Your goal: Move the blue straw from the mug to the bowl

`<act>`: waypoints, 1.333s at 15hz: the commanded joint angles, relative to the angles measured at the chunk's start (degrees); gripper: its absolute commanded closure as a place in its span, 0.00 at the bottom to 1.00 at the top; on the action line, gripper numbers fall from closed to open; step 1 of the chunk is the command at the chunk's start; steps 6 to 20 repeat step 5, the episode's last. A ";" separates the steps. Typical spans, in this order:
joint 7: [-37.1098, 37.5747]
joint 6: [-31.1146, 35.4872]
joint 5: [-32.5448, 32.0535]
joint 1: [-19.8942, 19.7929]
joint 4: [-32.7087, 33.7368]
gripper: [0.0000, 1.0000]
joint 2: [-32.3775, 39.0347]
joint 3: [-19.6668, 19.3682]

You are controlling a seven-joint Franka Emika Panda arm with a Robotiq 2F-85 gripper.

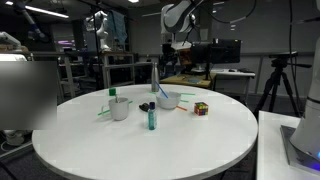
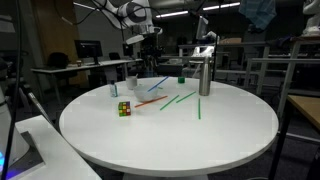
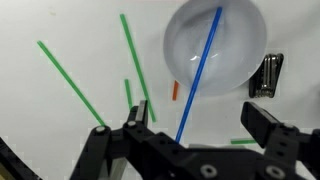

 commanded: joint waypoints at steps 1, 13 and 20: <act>-0.27 -9.17 -2.33 0.12 -2.98 0.00 -7.10 0.35; -0.10 -10.08 -2.43 -0.38 -2.18 0.00 -7.38 0.83; -0.10 -10.08 -2.43 -0.38 -2.18 0.00 -7.38 0.83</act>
